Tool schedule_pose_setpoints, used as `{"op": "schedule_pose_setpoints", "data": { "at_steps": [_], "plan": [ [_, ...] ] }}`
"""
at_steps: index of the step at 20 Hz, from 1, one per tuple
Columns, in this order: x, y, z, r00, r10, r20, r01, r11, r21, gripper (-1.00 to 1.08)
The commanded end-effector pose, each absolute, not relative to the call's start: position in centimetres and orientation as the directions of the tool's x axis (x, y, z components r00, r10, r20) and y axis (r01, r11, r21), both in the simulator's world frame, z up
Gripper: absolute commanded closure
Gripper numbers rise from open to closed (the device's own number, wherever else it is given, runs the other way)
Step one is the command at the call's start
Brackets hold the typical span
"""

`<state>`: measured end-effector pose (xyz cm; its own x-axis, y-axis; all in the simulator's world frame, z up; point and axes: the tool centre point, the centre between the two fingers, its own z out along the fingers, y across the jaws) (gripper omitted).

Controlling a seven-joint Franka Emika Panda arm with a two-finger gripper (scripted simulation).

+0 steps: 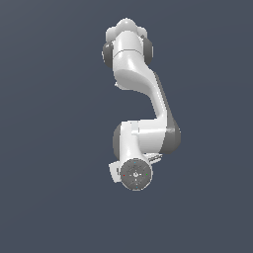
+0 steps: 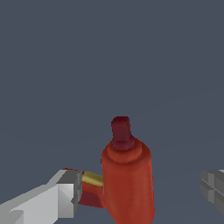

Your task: Pick up the object and move it to a goal position.

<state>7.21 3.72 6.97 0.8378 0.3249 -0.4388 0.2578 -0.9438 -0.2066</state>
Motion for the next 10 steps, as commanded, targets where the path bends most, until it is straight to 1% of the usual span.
{"op": "schedule_pose_setpoints", "data": {
  "at_steps": [1, 10],
  "plan": [
    [6.9, 3.9, 6.5, 0.824, 0.339, -0.453, 0.263, -0.938, -0.224, -1.00],
    [6.0, 4.1, 5.5, 0.791, 0.373, -0.486, 0.272, -0.925, -0.266, -1.00]
  ]
}}
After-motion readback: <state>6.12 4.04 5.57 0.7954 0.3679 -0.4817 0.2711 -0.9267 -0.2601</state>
